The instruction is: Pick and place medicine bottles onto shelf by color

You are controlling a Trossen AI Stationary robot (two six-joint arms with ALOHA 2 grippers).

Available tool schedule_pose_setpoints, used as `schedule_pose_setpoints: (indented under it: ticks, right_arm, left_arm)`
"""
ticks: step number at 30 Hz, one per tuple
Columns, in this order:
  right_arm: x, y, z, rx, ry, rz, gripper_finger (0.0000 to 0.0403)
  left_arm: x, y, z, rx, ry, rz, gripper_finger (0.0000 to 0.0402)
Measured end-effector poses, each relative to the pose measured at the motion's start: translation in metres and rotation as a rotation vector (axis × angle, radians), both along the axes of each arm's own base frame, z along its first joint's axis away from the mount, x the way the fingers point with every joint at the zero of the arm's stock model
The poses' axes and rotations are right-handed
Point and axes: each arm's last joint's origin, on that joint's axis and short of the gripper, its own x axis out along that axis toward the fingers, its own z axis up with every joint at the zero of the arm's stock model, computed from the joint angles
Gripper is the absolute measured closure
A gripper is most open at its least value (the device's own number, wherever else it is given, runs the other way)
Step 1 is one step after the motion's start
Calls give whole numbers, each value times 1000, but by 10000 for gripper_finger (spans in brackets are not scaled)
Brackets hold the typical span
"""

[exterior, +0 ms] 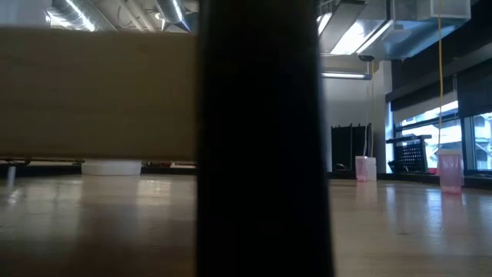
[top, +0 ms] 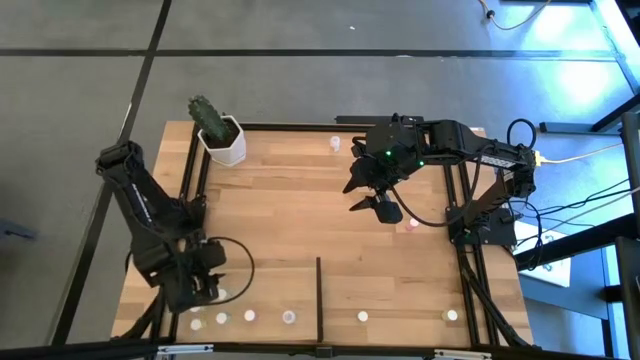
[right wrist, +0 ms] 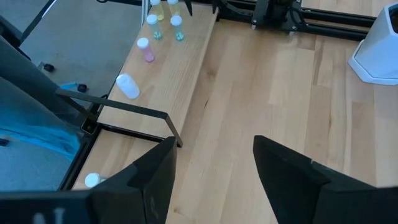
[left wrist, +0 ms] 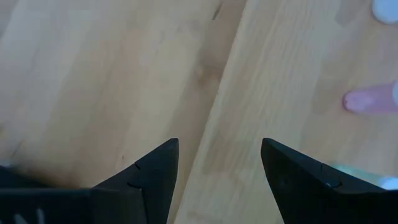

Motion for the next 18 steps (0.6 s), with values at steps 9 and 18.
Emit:
schedule_pose_setpoints:
  ticks: [9, 18]
  right_arm:
    - [0, 0, 0, 0, 0, 0, 187]
    - [0, 0, 0, 0, 0, 0, 187]
  left_arm:
    - [6, 0, -2, -49, 47, 14, 179]
    - [12, -11, -16, -9, 97, -14, 179]
